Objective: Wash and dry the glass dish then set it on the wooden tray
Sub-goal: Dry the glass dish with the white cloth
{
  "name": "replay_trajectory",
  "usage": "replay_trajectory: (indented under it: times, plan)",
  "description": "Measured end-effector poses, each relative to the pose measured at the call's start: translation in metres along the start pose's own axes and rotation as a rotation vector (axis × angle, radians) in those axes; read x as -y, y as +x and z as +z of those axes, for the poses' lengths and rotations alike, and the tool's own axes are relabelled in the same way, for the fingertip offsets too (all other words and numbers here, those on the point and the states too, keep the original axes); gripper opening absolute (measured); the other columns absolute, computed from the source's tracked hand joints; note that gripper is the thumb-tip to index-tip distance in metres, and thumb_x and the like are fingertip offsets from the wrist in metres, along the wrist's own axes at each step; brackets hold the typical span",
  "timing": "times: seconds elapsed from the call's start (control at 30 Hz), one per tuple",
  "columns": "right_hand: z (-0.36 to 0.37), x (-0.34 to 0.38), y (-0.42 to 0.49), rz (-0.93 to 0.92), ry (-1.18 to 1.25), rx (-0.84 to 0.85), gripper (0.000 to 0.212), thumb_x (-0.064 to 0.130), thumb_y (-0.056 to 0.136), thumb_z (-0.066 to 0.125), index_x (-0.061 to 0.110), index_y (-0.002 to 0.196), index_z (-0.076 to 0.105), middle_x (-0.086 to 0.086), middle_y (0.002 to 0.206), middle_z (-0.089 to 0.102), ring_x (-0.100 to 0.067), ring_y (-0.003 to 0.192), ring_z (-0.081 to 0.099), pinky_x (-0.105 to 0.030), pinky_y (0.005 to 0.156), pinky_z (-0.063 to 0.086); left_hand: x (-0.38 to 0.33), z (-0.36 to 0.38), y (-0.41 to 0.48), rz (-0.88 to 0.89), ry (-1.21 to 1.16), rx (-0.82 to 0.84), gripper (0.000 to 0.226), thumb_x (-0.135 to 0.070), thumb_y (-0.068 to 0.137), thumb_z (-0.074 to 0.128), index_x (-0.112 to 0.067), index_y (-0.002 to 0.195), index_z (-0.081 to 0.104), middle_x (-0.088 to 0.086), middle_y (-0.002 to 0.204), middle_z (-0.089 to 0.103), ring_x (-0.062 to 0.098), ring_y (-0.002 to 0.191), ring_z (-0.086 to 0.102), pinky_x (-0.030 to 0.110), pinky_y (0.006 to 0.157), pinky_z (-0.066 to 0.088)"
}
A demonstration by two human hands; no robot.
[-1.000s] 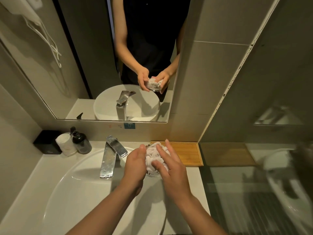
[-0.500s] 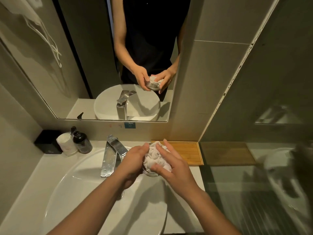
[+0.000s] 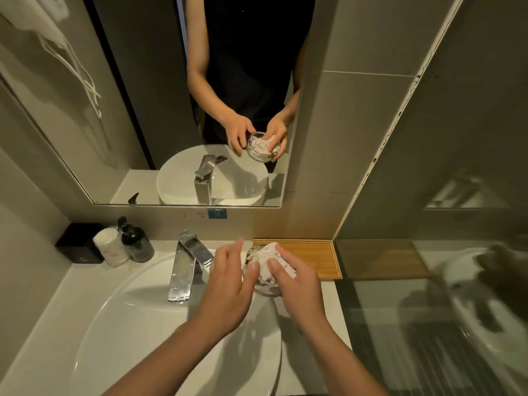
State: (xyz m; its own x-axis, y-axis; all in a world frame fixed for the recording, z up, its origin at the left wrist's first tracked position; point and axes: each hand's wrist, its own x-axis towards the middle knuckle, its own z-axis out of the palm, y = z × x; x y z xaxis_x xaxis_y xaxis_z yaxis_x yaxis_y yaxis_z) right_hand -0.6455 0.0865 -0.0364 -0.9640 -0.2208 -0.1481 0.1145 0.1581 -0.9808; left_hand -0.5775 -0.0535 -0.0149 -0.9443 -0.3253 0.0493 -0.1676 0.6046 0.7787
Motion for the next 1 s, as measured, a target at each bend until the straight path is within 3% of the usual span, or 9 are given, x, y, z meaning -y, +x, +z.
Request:
replay_trajectory:
  times: [0.1,0.2,0.3,0.4,0.47,0.6,0.77,0.9,1.0]
  plan:
    - [-0.006,0.006,0.006,0.028,-0.059,-0.001,0.042,0.034,0.096,0.069,0.025,0.137,0.066,0.006,0.13,0.071,-0.013,0.118,0.067,-0.042,0.099,0.059,-0.004,-0.012,-0.002,0.501,0.353,-0.052,0.027,-0.042,0.099,0.051,-0.026,0.117,0.063,-0.002,0.118,0.052,0.017,0.114,0.048,0.032,0.099,0.035]
    - [-0.008,0.014,0.01,0.019,-0.167,0.028,0.039,0.04,0.096,0.067,0.027,0.132,0.07,0.008,0.128,0.073,-0.013,0.115,0.068,-0.045,0.096,0.061,-0.012,-0.011,0.005,0.687,0.564,0.055,0.022,-0.043,0.098,0.054,-0.025,0.107,0.064,-0.005,0.101,0.059,0.018,0.098,0.052,0.033,0.092,0.035]
    - [-0.009,0.018,0.01,-0.013,-0.251,0.09,0.028,0.039,0.099,0.063,0.027,0.121,0.076,0.013,0.112,0.076,-0.01,0.103,0.07,-0.035,0.085,0.063,-0.015,-0.003,0.01,0.665,0.627,0.131,0.018,-0.032,0.092,0.06,-0.024,0.109,0.061,-0.007,0.099,0.058,0.019,0.093,0.051,0.031,0.085,0.034]
    - [-0.013,0.023,0.008,-0.118,-0.445,0.094,0.022,0.035,0.101,0.06,0.026,0.109,0.079,0.012,0.1,0.076,-0.006,0.093,0.067,-0.026,0.075,0.055,-0.019,-0.003,0.007,0.634,0.619,0.153,0.023,-0.024,0.084,0.045,-0.022,0.102,0.058,-0.006,0.092,0.059,0.02,0.084,0.053,0.033,0.074,0.041]
    - [-0.017,0.026,0.008,-0.195,-0.617,0.13,0.024,0.037,0.101,0.057,0.025,0.099,0.078,0.01,0.091,0.076,-0.012,0.085,0.066,-0.033,0.073,0.055,-0.025,-0.007,0.004,0.608,0.598,0.192,0.023,-0.027,0.081,0.037,-0.024,0.096,0.054,-0.006,0.087,0.058,0.019,0.08,0.053,0.032,0.07,0.043]
    - [-0.028,0.03,0.014,-0.284,-0.788,0.164,0.034,0.041,0.102,0.053,0.019,0.082,0.069,0.002,0.073,0.068,-0.022,0.071,0.061,-0.047,0.065,0.052,-0.027,-0.013,0.007,0.508,0.489,0.28,0.007,-0.029,0.095,0.045,-0.028,0.089,0.047,-0.008,0.088,0.047,0.017,0.088,0.045,0.03,0.08,0.027]
    - [-0.042,0.044,0.018,-0.33,-0.533,-0.057,0.027,0.031,0.103,0.059,0.023,0.079,0.067,0.007,0.068,0.064,-0.008,0.063,0.058,-0.024,0.057,0.045,-0.031,-0.024,0.014,0.395,0.27,0.265,0.011,-0.032,0.094,0.048,-0.034,0.084,0.049,-0.02,0.081,0.047,0.008,0.084,0.043,0.022,0.084,0.029]
    - [-0.06,0.047,0.014,-0.208,-0.087,-0.292,0.026,0.023,0.101,0.063,0.018,0.076,0.07,0.006,0.068,0.067,-0.016,0.066,0.064,-0.034,0.051,0.059,-0.029,-0.035,0.009,0.191,-0.033,0.251,0.02,-0.022,0.101,0.052,-0.023,0.081,0.052,-0.012,0.072,0.053,0.008,0.072,0.046,0.027,0.072,0.04]
    - [-0.062,0.055,-0.001,-0.102,0.225,-0.299,0.019,0.022,0.101,0.062,0.01,0.089,0.07,0.002,0.081,0.07,-0.016,0.076,0.065,-0.027,0.055,0.058,-0.028,-0.034,0.007,0.053,-0.203,0.181,0.021,-0.021,0.103,0.051,-0.017,0.083,0.052,-0.013,0.067,0.048,0.009,0.066,0.042,0.031,0.066,0.039]
